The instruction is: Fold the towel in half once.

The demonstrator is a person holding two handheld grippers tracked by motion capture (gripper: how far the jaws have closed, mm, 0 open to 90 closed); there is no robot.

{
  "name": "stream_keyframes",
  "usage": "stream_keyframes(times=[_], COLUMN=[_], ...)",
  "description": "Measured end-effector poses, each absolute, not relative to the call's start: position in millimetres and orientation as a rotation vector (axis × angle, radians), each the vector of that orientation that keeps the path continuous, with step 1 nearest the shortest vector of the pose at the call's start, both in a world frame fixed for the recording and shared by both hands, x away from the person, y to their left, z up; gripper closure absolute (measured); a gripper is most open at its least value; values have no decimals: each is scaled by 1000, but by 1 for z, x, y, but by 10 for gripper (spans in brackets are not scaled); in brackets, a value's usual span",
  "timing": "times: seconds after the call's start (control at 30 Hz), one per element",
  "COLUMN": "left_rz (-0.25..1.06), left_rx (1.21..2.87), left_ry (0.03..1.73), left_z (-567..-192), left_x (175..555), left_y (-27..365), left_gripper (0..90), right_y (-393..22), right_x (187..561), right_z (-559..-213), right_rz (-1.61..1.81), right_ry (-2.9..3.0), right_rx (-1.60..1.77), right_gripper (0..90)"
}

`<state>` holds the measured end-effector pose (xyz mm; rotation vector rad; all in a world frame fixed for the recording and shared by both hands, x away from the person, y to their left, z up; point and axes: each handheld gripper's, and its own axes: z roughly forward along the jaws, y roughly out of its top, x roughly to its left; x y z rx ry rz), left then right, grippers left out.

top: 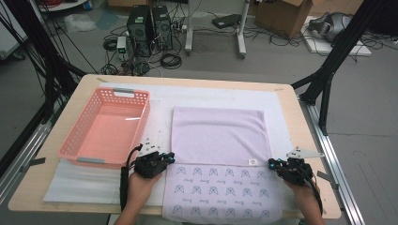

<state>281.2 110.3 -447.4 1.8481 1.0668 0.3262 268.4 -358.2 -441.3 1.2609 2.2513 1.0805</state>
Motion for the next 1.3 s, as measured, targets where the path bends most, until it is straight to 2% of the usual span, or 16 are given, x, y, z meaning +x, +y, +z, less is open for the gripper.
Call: stream_keyframes(times=[0.1,0.17,0.23,0.27,0.3,0.4,0.43,0.83,1.3], left_rz=[319,307,279,280,293,327,333,237,203], left_rx=[1839,1842,1856,1860,1863,1891,1893,1749,1782], left_ry=[1085,1097,1136,1137,1139,1132,1132,1090,1041], left_z=[-448,-450,-453,-453,-453,-453,-452,-437,-437], left_x=[282,282,285,285,284,284,283,260,206], left_y=[111,111,108,107,106,102,101,121,129], left_gripper=[877,852,696,678,688,851,867,878,878], right_y=[-357,-355,-353,-353,-353,-354,-353,-361,-365], right_x=[269,269,269,269,269,269,269,248,187], right_z=[-444,-444,-444,-444,-444,-444,-444,-432,-431], right_rz=[1072,1051,1031,1021,1019,1000,1003,1110,1134], right_ry=[2258,2262,2259,2256,2253,2243,2242,2214,2262], right_rx=[1265,1255,1246,1242,1245,1236,1237,1230,1188], right_gripper=[711,716,737,752,774,847,854,866,866])
